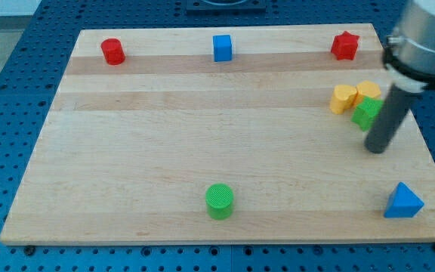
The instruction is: Separate the green star from the yellow hexagon
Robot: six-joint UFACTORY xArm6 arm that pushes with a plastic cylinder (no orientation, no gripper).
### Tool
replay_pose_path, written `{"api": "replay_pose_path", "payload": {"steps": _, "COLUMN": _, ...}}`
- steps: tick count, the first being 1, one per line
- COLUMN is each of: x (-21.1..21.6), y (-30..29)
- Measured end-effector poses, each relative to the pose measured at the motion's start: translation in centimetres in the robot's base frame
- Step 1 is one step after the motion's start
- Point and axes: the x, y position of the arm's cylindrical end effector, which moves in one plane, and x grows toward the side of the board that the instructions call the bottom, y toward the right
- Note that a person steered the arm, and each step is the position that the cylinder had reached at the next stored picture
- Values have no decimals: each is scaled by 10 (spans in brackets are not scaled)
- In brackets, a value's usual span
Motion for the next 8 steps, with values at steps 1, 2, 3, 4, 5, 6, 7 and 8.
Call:
{"api": "replay_pose_path", "payload": {"steps": 1, "x": 0, "y": 18}}
{"api": "replay_pose_path", "payload": {"steps": 2, "x": -14, "y": 18}}
{"api": "replay_pose_path", "payload": {"steps": 3, "x": -52, "y": 16}}
{"api": "replay_pose_path", "payload": {"steps": 4, "x": -54, "y": 16}}
{"api": "replay_pose_path", "payload": {"steps": 5, "x": -64, "y": 9}}
{"api": "replay_pose_path", "payload": {"steps": 6, "x": -67, "y": -17}}
{"api": "replay_pose_path", "payload": {"steps": 7, "x": -67, "y": -44}}
{"api": "replay_pose_path", "payload": {"steps": 8, "x": -63, "y": -71}}
